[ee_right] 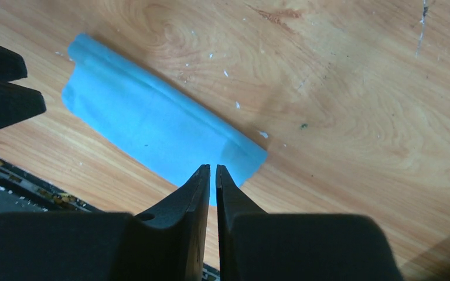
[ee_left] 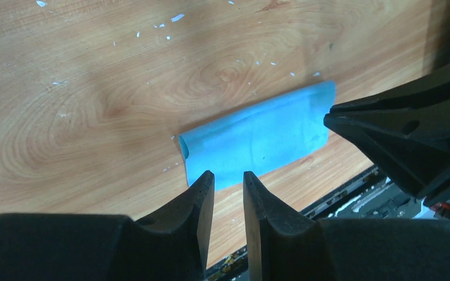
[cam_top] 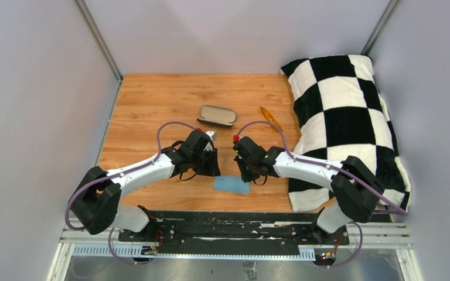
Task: Organize the sunglasses
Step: Fold the glasses cleaning cloth at the center of the board.
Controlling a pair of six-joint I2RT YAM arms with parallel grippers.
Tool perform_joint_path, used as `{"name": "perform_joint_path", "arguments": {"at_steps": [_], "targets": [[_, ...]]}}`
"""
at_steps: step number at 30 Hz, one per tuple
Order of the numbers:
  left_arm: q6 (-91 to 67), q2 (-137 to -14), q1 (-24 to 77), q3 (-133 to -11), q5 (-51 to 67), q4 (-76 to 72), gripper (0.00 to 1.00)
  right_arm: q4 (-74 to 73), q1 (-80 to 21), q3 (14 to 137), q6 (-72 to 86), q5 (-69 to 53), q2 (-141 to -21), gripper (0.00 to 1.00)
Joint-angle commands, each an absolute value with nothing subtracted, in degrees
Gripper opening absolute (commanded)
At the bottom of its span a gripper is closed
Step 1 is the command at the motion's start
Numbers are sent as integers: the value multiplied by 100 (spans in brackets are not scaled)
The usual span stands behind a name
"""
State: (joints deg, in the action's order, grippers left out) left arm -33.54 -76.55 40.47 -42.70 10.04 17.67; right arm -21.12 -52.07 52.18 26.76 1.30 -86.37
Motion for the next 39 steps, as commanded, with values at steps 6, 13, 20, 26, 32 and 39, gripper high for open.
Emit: {"name": "perform_joint_path", "arguments": {"at_steps": [6,13,20,26,32,39], "targets": [[-3484,-8615,3885,-3867,871,926,26,-1843,-4928,5016,2622,179,-9220,11],[-3486,-8088,3901,-4075,763,1281,27,-2080,-4909,5225,2538,-3,-8737,12],[-4142,-7917,3929,-4041,1597,579,28,-1773,-4908,5385,2859,-572,-8865,12],[-4615,-8527,3929,-3776,1925,-376,27,-1197,-4870,5204,3414,-961,-9079,12],[-4527,-8970,3923,-3703,1624,-583,24,-839,-4796,4945,3560,-686,-9360,10],[-4295,-9224,3920,-3789,1333,-411,23,-785,-4702,4753,3506,-514,-9475,9]]}}
